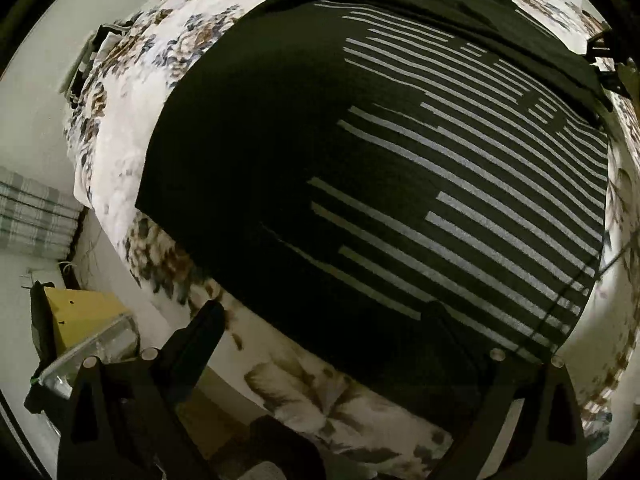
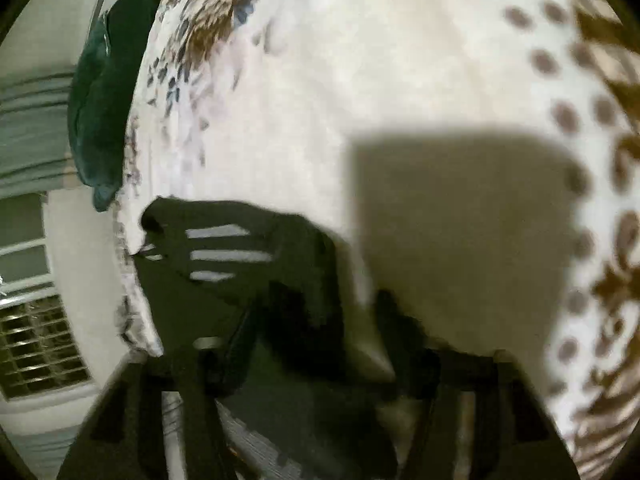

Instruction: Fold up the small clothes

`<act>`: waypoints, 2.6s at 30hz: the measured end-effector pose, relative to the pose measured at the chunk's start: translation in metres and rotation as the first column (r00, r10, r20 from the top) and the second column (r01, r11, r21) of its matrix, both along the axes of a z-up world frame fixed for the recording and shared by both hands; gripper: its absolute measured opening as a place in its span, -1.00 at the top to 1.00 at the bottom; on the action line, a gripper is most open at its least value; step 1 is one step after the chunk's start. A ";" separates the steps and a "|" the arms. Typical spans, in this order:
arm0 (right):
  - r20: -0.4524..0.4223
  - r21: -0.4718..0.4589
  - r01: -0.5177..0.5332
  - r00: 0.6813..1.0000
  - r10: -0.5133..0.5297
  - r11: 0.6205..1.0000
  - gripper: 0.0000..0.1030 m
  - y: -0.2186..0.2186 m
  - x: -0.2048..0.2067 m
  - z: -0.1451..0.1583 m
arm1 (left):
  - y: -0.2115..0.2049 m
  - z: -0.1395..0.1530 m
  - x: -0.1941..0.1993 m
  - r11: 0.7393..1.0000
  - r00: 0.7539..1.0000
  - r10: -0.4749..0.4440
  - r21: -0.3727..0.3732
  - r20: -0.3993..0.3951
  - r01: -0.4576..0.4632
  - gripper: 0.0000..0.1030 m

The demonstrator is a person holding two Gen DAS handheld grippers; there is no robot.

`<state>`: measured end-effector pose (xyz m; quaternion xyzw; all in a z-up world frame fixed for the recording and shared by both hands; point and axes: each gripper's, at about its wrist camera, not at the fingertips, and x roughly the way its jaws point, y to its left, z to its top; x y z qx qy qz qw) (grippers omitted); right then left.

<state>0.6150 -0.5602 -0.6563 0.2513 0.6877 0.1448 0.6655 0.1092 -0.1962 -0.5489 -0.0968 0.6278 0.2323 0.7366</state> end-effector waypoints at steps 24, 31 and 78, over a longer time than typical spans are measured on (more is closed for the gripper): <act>-0.119 -0.088 -0.082 0.990 0.071 0.993 -0.26 -0.111 -0.174 0.062 | -0.116 -0.047 -0.014 0.915 0.919 -0.390 -0.137 -0.061 0.379 -0.95; -0.060 0.073 0.023 0.998 -0.019 0.997 -0.26 -0.099 -0.129 0.022 | -0.156 -0.078 0.006 0.871 0.871 -0.490 -0.053 -0.037 0.488 0.10; 0.053 -0.394 -0.256 0.953 0.300 0.883 0.90 0.519 0.066 0.119 | 0.314 0.012 -0.013 0.822 0.915 0.311 -0.556 0.257 -0.123 0.92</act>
